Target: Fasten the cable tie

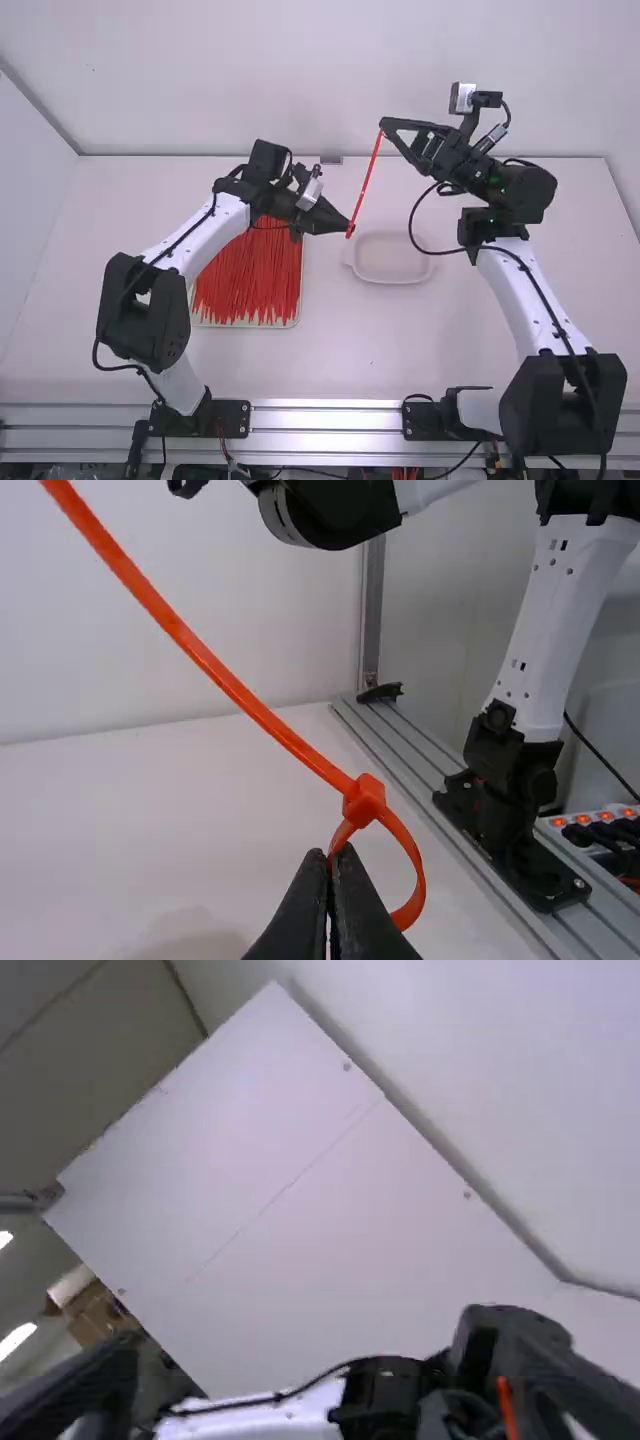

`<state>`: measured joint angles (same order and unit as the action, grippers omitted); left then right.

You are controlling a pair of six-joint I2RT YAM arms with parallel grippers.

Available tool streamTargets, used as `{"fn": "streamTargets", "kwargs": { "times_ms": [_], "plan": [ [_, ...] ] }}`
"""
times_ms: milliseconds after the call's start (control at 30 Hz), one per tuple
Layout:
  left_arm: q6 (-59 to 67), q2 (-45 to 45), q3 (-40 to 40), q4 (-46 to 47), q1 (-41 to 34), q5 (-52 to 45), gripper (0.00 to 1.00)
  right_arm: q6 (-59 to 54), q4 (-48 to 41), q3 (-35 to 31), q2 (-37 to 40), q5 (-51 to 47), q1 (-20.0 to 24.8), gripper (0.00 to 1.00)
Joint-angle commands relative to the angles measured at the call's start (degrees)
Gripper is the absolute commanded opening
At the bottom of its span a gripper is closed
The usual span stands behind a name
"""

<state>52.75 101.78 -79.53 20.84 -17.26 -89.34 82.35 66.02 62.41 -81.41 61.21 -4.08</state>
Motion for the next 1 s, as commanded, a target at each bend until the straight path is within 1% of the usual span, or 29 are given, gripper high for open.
{"fn": "streamTargets", "kwargs": {
  "times_ms": [0,133,267,367,400,500,533,600,667,767,833,967],
  "plan": [
    [0.6,-0.4,0.0,-0.4,-0.5,-0.6,0.02,-1.6,-1.4,1.3,0.5,3.7,0.0,0.99],
    [-1.2,-0.5,0.0,-2.9,-0.1,-0.6,0.02,1.4,-7.6,1.3,0.5,6.6,0.1,0.99],
    [-8.0,-0.4,-0.4,-7.6,0.4,-0.6,0.02,-0.3,-12.1,1.3,0.5,8.1,0.0,0.98],
    [-17.7,-0.5,-0.5,-15.9,1.1,-0.6,0.02,-3.5,-16.3,1.3,0.5,8.3,0.0,0.98],
    [-18.2,-0.5,-0.5,-16.3,1.2,-0.6,0.02,-3.8,-16.7,1.3,0.5,8.5,0.0,0.99],
    [-27.3,-0.5,-0.5,-24.5,2.4,-0.6,0.02,-6.7,-20.6,1.3,0.5,10.8,0.0,0.99],
    [-28.2,-0.5,-0.5,-25.4,2.5,-0.6,0.02,-7.0,-21.0,1.3,0.5,11.1,0.0,0.99],
    [-35.1,-0.5,-0.5,-32.2,3.0,-0.6,0.02,-10.2,-25.4,1.3,0.5,11.6,-0.2,0.99],
    [-38.4,-0.5,-0.5,-35.4,3.1,-0.6,0.02,-12.1,-27.8,1.3,0.5,11.6,-0.7,0.99],
    [-47.4,-0.5,-0.5,-44.8,2.7,-0.6,0.02,-15.4,-32.0,1.3,0.5,11.7,-1.8,1.0],
    [-51.4,-0.5,-0.5,-49.1,2.7,-0.6,0.02,-16.5,-33.7,1.3,0.5,11.6,-2.5,1.0],
    [-56.7,-0.5,-0.5,-54.8,2.6,-0.4,0.02,-17.2,-33.9,1.3,0.4,11.4,-4.4,0.93]
  ]
}}
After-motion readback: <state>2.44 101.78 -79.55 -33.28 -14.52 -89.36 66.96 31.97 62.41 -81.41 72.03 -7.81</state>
